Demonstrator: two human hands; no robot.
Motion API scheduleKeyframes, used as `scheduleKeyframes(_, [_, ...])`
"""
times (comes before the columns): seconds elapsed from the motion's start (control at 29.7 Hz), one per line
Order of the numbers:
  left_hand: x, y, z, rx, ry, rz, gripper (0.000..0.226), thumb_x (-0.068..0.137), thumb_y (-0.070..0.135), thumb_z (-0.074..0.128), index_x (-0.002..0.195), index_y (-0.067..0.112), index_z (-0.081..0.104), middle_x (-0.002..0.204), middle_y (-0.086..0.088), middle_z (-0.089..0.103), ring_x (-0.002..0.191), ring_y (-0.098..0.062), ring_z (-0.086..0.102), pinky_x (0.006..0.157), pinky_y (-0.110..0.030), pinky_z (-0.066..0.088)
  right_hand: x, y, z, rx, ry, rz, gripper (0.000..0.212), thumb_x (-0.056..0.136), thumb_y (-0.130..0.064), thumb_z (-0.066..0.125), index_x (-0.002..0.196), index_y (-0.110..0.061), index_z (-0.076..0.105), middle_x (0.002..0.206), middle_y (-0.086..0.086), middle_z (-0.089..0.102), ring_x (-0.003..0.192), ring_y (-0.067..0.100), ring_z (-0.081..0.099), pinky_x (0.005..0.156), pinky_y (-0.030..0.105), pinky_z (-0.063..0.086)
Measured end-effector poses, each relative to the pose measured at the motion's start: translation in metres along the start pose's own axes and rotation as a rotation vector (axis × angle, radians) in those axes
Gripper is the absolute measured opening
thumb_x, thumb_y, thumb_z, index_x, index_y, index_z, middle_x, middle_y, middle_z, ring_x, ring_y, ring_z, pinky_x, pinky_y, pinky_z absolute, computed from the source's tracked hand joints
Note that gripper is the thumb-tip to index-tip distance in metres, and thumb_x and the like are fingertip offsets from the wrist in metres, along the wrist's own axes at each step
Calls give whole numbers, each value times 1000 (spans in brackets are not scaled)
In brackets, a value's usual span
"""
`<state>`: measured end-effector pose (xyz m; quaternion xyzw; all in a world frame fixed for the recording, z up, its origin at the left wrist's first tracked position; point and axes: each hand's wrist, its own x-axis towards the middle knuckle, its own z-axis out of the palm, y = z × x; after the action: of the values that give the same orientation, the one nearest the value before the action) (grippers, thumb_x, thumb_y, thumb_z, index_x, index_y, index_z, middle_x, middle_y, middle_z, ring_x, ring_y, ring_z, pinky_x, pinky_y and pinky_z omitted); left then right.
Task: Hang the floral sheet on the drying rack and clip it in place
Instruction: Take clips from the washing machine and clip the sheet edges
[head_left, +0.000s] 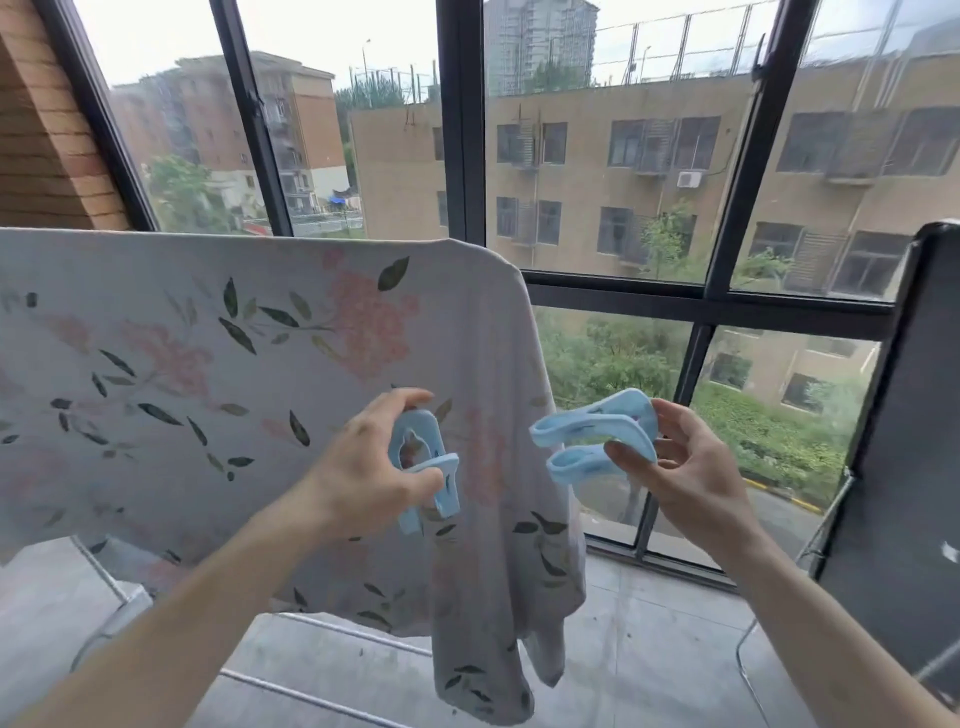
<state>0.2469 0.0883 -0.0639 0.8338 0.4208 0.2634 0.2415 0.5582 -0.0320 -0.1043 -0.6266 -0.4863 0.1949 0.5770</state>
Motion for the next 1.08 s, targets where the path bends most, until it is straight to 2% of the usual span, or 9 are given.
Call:
scheduleKeyframes(0.1, [36,22,-20,137,-13,71,85,72,40,73,149,34,39,130,18,49,108,-5,55,96,-28,44,34,1,3,5,35,-40,68,70,-50,83,128,-32,52,118,-15,69,101,2,69,82,24,60])
scheduleKeyframes(0.24, [88,52,-46,228,63,158,71,67,38,71,135,36,49,119,20,42,95,2,55,89,-29,47,82,-2,2,28,57,-84,64,72,-57,77,125,-30,53,114,-12,69,97,-2,68,79,21,58])
scheduleKeyframes(0.34, [120,60,-60,211,76,156,58,79,27,76,131,35,53,142,21,34,103,-6,58,93,-27,44,107,-5,0,-4,63,-136,66,70,-62,78,123,-31,55,110,-13,70,94,-2,68,77,23,58])
scheduleKeyframes(0.4, [141,62,-64,186,21,123,66,83,25,74,139,40,46,157,21,25,109,-8,55,94,-25,39,121,-7,-3,-5,78,-160,59,68,-62,80,116,-35,57,106,-14,72,93,-1,69,73,21,58])
scheduleKeyframes(0.5, [163,57,-66,171,-83,67,90,79,29,69,153,51,22,153,13,38,107,-3,56,88,-26,43,136,-10,-9,41,109,-184,49,69,-54,82,108,-38,57,105,-9,73,90,3,71,67,19,58])
scheduleKeyframes(0.61, [174,50,-64,229,-120,39,101,78,29,69,159,47,11,160,21,23,129,-6,43,98,-27,36,148,-10,-12,59,115,-199,48,69,-52,83,107,-34,58,103,-6,74,89,7,73,68,21,59])
scheduleKeyframes(0.84, [191,43,-66,270,-81,100,95,67,39,62,155,47,25,142,33,27,125,-12,48,108,-37,43,175,-6,-5,58,98,-167,49,66,-49,85,100,-21,64,98,-3,75,84,12,75,67,26,61])
scheduleKeyframes(1.01, [191,41,-64,240,-37,106,89,70,37,61,151,52,28,138,35,30,122,-12,49,100,-32,42,186,-5,4,58,15,-184,41,66,-36,90,95,-19,67,96,-5,77,81,19,75,67,31,63])
scheduleKeyframes(1.08, [192,39,-66,231,-29,105,88,70,37,60,151,52,29,137,35,32,123,-10,48,99,-30,40,190,-4,8,48,5,-194,39,67,-35,90,93,-17,67,92,-3,78,76,22,76,61,29,61])
